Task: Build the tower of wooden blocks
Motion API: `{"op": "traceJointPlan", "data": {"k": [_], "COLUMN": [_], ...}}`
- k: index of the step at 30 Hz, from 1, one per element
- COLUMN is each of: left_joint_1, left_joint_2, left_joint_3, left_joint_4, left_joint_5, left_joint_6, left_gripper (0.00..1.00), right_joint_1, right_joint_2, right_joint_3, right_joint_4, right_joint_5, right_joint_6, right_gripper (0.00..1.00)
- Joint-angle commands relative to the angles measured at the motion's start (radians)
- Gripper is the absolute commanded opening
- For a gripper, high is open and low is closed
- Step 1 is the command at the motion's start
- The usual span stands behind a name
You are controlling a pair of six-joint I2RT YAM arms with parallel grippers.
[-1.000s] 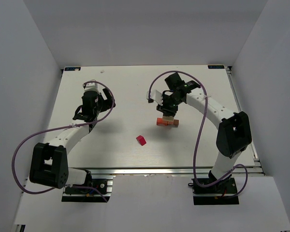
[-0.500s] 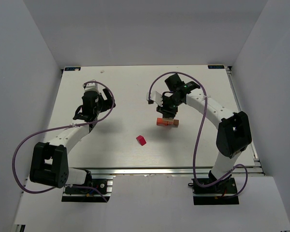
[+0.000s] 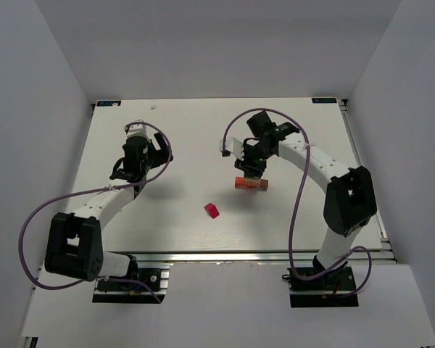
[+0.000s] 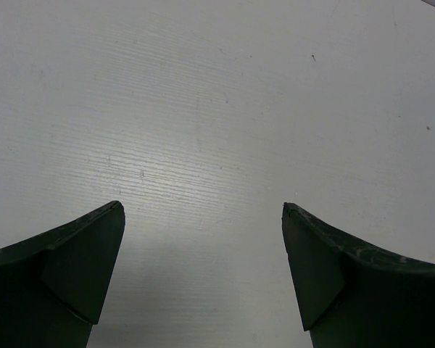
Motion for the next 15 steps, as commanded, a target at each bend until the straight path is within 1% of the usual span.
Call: {"op": "traceJointPlan", "data": {"k": [1,15], "left_joint_1": [0.007,0.007], "left_joint_2": [-0.005,0.000], "left_joint_3": [0.039,0.040], "left_joint_4": [0.003,0.002], "left_joint_5": [-0.021,-0.024], "left_joint_6": [0.007,0.007], "left_gripper": [0.98,0.98], "right_joint_1": [-0.003,-0.003], "right_joint_2": [0.006,0.020], "right_joint_3": [0.005,0.002], "right_joint_4": [0.017,0.021], "right_joint_5": [-0.008,0.001], "right_joint_6": [-0.006,-0.009], "right_gripper": [0.27,0.29]}}
